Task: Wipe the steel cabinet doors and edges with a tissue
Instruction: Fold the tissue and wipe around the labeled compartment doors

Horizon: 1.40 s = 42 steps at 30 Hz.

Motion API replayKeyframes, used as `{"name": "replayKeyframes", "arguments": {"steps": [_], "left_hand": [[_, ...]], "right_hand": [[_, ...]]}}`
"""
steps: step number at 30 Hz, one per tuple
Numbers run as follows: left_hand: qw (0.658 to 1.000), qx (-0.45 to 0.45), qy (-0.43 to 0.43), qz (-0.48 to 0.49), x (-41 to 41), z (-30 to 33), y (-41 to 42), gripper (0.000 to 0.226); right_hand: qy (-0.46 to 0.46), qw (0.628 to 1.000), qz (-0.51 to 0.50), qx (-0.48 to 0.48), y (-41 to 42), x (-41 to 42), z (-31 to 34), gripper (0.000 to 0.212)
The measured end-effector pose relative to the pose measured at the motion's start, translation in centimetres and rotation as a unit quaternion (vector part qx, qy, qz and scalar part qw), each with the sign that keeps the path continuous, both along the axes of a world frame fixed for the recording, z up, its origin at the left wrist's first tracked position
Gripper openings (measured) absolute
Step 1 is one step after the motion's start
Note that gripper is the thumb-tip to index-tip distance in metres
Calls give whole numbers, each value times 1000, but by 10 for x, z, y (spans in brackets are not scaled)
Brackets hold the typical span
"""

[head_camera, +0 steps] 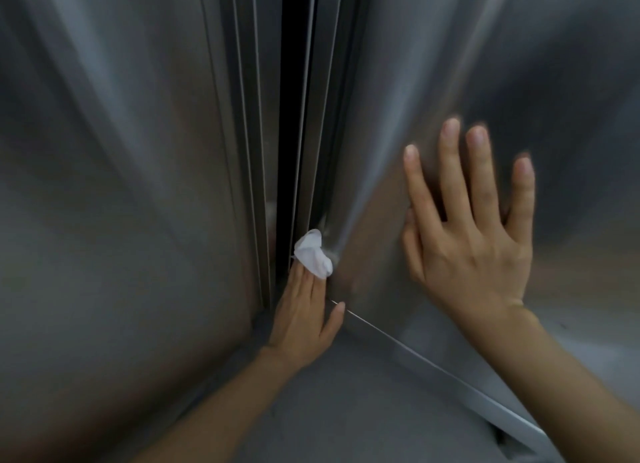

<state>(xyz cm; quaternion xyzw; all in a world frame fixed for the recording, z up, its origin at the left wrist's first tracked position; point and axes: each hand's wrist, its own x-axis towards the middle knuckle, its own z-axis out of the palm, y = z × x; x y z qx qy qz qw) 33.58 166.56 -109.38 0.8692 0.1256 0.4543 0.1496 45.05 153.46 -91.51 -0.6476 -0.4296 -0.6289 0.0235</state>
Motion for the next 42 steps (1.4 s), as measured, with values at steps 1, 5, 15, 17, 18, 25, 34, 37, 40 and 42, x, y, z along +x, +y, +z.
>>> {"name": "replayKeyframes", "arguments": {"steps": [1,5,15,17,18,25,34,37,40,42], "left_hand": [[1000,-3,-5,0,2,9,0,74],[995,41,-83,24,24,70,13,61],[997,36,50,45,-7,-36,0,71],[998,18,43,31,-6,-23,-1,70],[999,12,31,20,-3,-11,-1,69],[985,18,-169,1,29,144,-2,57],[938,-40,-335,80,38,175,-14,17],[937,-66,-334,81,33,174,-12,20],[942,-54,-319,85,28,178,-14,48],[953,-4,-287,94,26,175,-12,46]], "right_hand": [[0,1000,-1,1,0,0,0,64],[1,1000,-1,0,0,-2,-1,63],[6,1000,4,4,1,-2,0,62],[4,1000,4,7,1,-2,1,62],[2,1000,3,8,1,-2,1,63],[6,1000,10,-2,0,-1,1,64],[6,1000,15,-11,-2,-1,0,63],[5,1000,13,-8,-2,0,1,64],[6,1000,10,-6,-1,0,0,64],[7,1000,9,-7,-1,0,-1,64]]}}
